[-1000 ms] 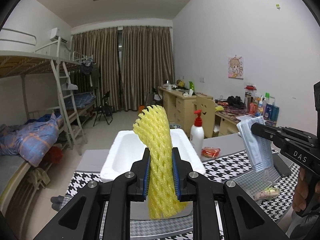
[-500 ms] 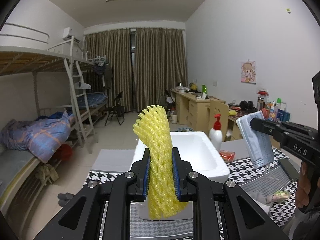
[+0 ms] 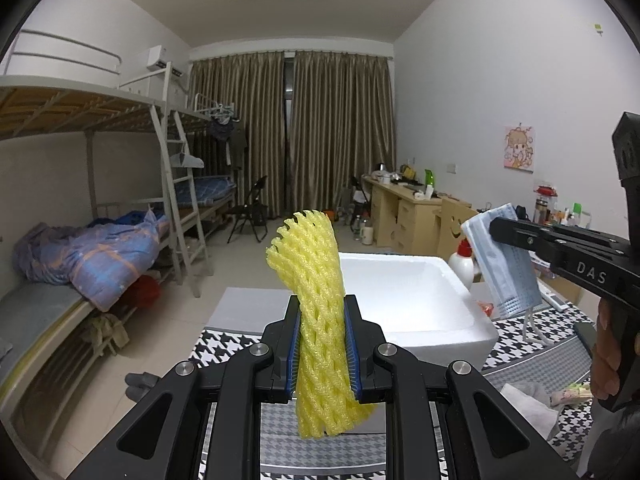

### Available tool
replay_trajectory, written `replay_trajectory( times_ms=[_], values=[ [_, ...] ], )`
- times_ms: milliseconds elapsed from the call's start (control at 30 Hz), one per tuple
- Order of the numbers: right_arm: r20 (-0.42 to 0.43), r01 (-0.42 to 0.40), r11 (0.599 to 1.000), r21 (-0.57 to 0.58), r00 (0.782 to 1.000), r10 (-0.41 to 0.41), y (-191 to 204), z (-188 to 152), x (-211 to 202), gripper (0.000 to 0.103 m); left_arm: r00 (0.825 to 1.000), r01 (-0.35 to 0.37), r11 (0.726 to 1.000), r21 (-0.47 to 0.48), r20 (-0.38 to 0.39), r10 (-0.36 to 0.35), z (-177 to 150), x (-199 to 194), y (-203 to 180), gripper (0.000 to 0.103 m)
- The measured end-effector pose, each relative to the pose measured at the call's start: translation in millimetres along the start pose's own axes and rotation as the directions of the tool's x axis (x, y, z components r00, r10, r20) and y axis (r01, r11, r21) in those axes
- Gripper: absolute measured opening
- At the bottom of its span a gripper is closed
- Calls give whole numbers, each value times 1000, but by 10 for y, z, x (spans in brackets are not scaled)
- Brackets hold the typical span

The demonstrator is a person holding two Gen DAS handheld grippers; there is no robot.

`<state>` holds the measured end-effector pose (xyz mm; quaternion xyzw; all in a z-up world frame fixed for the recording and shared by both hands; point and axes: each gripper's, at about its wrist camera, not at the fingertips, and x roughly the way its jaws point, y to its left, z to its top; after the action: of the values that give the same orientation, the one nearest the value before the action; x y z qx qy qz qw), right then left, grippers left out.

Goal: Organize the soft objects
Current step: 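Lift and carry the foam net and the mask over the white foam box, then lower the blue mask into the white foam box and open right gripper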

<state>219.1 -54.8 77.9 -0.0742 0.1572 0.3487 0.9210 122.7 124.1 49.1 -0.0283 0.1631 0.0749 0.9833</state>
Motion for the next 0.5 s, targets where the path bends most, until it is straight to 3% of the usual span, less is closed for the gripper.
replay_trajectory(
  times_ms=[500],
  values=[
    [-99,-39,999,24,994,41,42,-12,380,6,1000,-28,999,-22,-9,28,-58,3,119,21]
  ],
)
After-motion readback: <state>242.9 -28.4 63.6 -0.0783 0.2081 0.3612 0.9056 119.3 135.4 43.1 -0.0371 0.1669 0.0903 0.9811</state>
